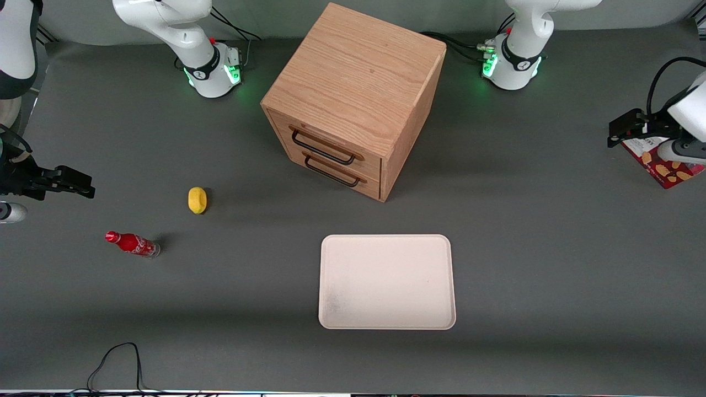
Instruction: Place red cookie box on tray
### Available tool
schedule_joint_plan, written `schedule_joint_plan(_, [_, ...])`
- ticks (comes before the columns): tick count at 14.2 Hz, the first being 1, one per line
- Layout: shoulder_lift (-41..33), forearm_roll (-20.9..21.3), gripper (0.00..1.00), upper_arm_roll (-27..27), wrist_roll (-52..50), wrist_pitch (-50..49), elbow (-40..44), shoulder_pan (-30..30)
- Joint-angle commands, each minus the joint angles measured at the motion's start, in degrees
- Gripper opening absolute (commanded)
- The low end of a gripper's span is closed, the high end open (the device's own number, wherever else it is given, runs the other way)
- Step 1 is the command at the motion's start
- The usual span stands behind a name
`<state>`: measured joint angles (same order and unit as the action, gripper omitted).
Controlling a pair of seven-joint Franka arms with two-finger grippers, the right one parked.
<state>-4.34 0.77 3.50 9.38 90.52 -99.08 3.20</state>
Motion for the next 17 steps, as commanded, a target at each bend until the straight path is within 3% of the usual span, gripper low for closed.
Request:
schedule_joint_plan(1, [0.91, -0.50, 1.00, 0.89, -1.29, -1.05, 1.78, 0.93])
schedule_joint_plan(4, [1.52, 0.81, 1.00, 1.85, -1.29, -0.96, 1.17, -0.03])
schedule_joint_plan(6, [2.58, 4.66, 1.00, 5.97, -0.77, -0.96, -0.14, -0.30])
schedule_joint_plan(9, [4.16, 5.30, 1.00, 14.66, -1.64, 1.05, -2.25, -0.65])
schedule_joint_plan(14, [6.00, 5.39, 1.00, 27.94, -0.59, 22.47, -16.92, -3.46])
schedule_joint_plan(17, [10.65, 5.30, 1.00, 29.11, -0.59, 28.38, -19.13, -6.88])
